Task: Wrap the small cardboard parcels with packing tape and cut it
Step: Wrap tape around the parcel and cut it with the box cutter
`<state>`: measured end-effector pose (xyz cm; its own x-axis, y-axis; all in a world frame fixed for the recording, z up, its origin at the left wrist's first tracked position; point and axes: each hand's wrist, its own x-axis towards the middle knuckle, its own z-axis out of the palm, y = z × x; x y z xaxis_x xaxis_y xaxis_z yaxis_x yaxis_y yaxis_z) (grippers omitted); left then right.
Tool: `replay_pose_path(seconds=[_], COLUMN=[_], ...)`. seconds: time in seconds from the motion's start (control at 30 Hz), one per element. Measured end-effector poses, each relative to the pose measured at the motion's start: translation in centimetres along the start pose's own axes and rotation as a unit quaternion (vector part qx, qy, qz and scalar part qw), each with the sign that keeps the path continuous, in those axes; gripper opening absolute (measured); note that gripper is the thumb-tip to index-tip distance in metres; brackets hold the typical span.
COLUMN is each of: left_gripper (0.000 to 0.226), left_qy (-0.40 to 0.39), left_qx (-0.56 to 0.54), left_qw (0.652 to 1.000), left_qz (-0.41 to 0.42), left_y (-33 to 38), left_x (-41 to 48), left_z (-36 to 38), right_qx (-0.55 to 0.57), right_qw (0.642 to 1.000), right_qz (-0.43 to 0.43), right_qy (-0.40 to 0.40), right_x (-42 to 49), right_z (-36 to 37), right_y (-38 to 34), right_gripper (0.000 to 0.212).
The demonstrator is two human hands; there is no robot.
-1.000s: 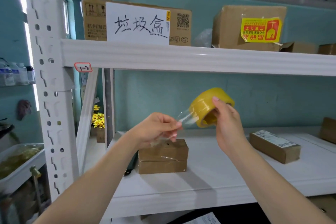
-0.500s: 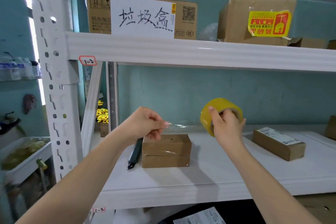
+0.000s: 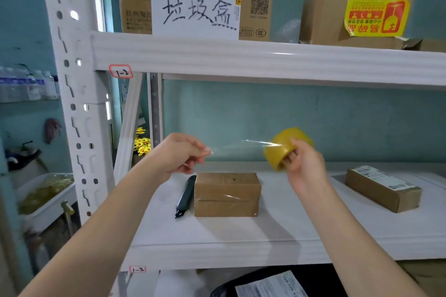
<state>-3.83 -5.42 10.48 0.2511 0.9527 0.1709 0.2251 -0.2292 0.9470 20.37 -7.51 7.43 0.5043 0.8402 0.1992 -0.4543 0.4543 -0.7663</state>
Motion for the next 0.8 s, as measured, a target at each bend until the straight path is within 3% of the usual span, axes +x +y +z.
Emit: replay_pose_path(seconds=[0.1, 0.2, 0.3, 0.37, 0.47, 0.57, 0.63, 0.7, 0.8], left_gripper=[0.010, 0.013, 0.013, 0.012, 0.011, 0.012, 0.013, 0.014, 0.014], left_qy=[-0.017, 0.002, 0.011, 0.020, 0.042, 0.052, 0.052, 0.043, 0.054], left_qx=[0.024, 0.087, 0.111, 0.119, 0.120, 0.118, 0.109, 0.089, 0.062], left_qw=[1.000, 0.996, 0.994, 0.993, 0.992, 0.991, 0.992, 0.995, 0.996], left_qz=[0.008, 0.025, 0.014, 0.008, 0.015, 0.019, 0.018, 0.019, 0.022], left_y=[0.0, 0.4, 0.2, -0.3, -0.8, -1.1, -1.3, -1.5, -1.4], left_x=[-0.2, 0.5, 0.9, 1.0, 1.2, 1.4, 1.6, 1.6, 1.7], left_z=[-0.3, -1.2, -1.4, -1.0, -0.6, -0.6, -0.6, -0.7, -1.3], right_qx=[0.103, 0.133, 0.083, 0.017, -0.090, -0.154, -0.103, -0.078, -0.204], right_qw=[0.992, 0.988, 0.996, 0.989, 0.965, 0.952, 0.971, 0.982, 0.960], right_qz=[0.061, 0.082, -0.015, -0.126, -0.235, -0.250, -0.209, -0.170, -0.189], right_qy=[-0.034, -0.015, 0.036, 0.077, 0.074, 0.085, 0.050, 0.005, -0.016], right_x=[0.5, 1.0, 1.3, 1.4, 1.3, 1.5, 1.3, 1.2, 0.9], right_z=[-0.5, -0.5, 0.1, 0.2, -0.7, -1.7, -2.1, -2.3, -2.6], right_y=[-0.1, -0.7, -0.3, -0.1, 0.4, 1.3, 1.4, 1.1, 1.1], right_gripper=[0.025, 0.023, 0.010, 0.012, 0.019, 0.022, 0.016, 0.024, 0.039])
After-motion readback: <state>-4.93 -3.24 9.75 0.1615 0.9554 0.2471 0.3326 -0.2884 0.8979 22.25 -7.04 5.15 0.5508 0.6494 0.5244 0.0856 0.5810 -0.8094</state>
